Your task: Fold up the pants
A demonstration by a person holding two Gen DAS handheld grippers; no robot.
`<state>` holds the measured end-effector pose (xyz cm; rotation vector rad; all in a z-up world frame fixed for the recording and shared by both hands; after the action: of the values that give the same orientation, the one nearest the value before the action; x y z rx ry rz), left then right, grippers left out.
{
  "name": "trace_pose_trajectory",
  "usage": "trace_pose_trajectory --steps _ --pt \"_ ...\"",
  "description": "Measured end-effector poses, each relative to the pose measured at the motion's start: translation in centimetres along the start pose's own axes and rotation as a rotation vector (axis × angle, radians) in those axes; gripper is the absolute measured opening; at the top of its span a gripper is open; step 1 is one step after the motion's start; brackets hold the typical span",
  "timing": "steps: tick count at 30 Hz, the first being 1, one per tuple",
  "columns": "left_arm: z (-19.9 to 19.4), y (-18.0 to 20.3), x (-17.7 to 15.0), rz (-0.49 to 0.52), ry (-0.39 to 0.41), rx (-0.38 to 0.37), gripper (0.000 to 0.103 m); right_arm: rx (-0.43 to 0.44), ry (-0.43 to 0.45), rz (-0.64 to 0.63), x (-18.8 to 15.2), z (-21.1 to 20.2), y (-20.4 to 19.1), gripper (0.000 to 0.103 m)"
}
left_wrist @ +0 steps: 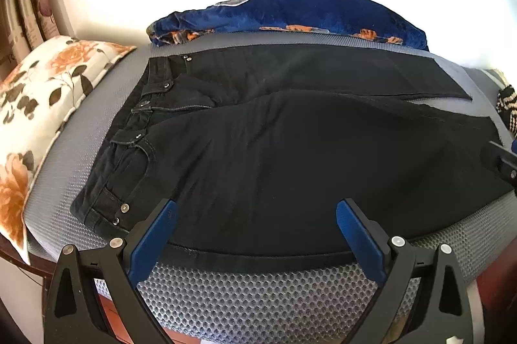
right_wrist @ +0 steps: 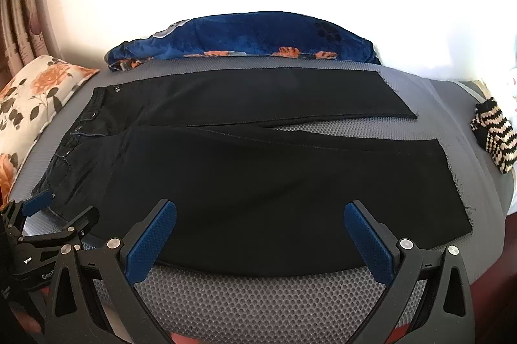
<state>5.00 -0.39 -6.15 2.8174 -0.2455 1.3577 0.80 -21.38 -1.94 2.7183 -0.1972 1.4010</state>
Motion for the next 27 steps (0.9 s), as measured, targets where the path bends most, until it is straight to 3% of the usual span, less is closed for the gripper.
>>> trace_pose_trajectory --steps 2,19,27 --pt "-0.14 0.22 0.04 -0.009 0.001 -0.024 0.098 0.006 0.002 -0.001 0.02 0.01 -0.02 0.103" --pt "-0.15 -0.29 0.18 -0.013 0.005 0.008 0.098 0.018 -0.013 0.005 -0.22 0.56 -0.20 0.103" --pt "0.16 -0.32 -0.12 -0.020 -0.020 -0.006 0.092 0.020 -0.007 -0.001 0.00 0.52 -0.30 0.103"
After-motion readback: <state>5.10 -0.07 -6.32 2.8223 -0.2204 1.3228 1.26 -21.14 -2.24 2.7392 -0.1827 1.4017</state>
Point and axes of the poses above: each gripper's, at about its wrist camera, not at the fingertips, and z roughly the way its jaws point, y to its right, x to its top, the point moved 8 cm from there along z, roughly the way its jaws point, and after that the axes turned 12 degrees about y, right-handed, at the moved point
